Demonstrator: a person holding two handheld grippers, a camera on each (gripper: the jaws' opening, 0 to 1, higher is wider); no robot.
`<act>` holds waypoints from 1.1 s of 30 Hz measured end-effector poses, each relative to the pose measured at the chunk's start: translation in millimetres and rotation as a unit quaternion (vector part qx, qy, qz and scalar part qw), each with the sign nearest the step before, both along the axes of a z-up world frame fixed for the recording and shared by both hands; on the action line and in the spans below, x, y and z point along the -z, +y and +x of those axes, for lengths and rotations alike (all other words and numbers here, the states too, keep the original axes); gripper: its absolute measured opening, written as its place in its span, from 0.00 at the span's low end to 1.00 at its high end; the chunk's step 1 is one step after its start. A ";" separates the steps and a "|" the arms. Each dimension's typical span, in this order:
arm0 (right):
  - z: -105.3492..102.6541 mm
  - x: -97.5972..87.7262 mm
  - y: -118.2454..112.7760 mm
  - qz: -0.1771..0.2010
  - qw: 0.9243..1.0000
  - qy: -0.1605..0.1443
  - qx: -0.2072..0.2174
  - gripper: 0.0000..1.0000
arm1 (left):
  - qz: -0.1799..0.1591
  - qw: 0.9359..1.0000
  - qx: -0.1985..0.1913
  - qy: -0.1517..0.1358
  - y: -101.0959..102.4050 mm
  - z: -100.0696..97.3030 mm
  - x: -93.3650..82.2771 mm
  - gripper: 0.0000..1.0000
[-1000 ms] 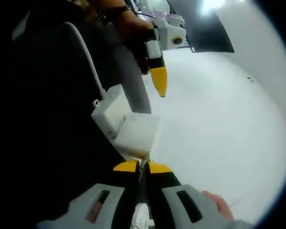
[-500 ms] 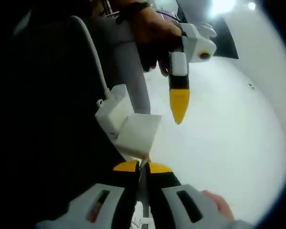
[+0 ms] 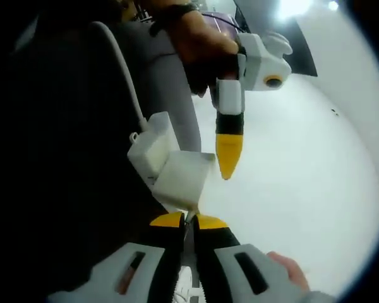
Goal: Insert the desk lamp plug into the socket, turn on the power strip switch, turn on the lamp switch, then turn off the lamp switch, turn off the power strip switch, and remove the plug from the socket.
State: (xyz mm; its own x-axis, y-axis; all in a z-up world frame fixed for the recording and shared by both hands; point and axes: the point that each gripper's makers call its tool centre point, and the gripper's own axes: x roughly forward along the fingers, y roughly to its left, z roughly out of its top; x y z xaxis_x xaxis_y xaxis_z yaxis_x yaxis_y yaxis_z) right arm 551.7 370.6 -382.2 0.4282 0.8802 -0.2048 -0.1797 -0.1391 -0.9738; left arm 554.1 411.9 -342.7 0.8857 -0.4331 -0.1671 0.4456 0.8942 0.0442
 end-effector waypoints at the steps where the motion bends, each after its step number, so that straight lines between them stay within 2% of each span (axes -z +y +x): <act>1: 0.0 0.2 -0.1 0.000 1.000 0.000 0.000 0.08 | 0.001 1.000 0.000 0.003 -0.3 0.7 1.2 0.00; 9: -0.7 1.3 -0.6 0.004 1.000 0.004 -0.004 0.08 | -0.008 1.000 0.000 0.015 0.5 2.7 1.8 0.00; 12: -1.3 1.4 -0.6 0.007 1.000 0.010 -0.005 0.08 | 0.000 1.000 0.004 0.016 -1.3 1.8 3.5 0.00; 14: -1.5 1.7 -0.5 0.009 1.000 0.012 -0.006 0.08 | 0.029 0.999 0.005 0.021 -1.5 2.4 4.9 0.00; 17: -2.9 1.5 -0.1 0.011 1.000 0.013 -0.008 0.08 | 0.045 0.999 0.008 0.020 -3.1 5.5 5.3 0.00; 20: -4.6 1.5 -0.7 0.013 1.000 0.018 -0.011 0.08 | 0.043 0.999 0.016 0.020 -2.8 4.6 5.5 0.00; 22: -4.8 2.0 -0.9 0.013 1.000 0.018 -0.010 0.08 | 0.055 0.998 0.021 0.010 -7.9 7.2 6.6 0.00; 25: -4.1 3.4 -1.8 0.010 1.000 0.019 -0.008 0.08 | 0.069 0.997 0.041 0.012 -20.5 9.0 9.8 0.00; 27: -3.1 6.4 -3.3 0.007 0.999 0.036 -0.007 0.09 | 0.073 0.996 0.044 0.010 -23.8 10.1 11.3 0.00; 33: -3.6 4.2 -2.3 0.014 0.999 0.035 -0.016 0.09 | 0.056 0.997 0.051 0.004 -20.1 8.3 9.4 0.00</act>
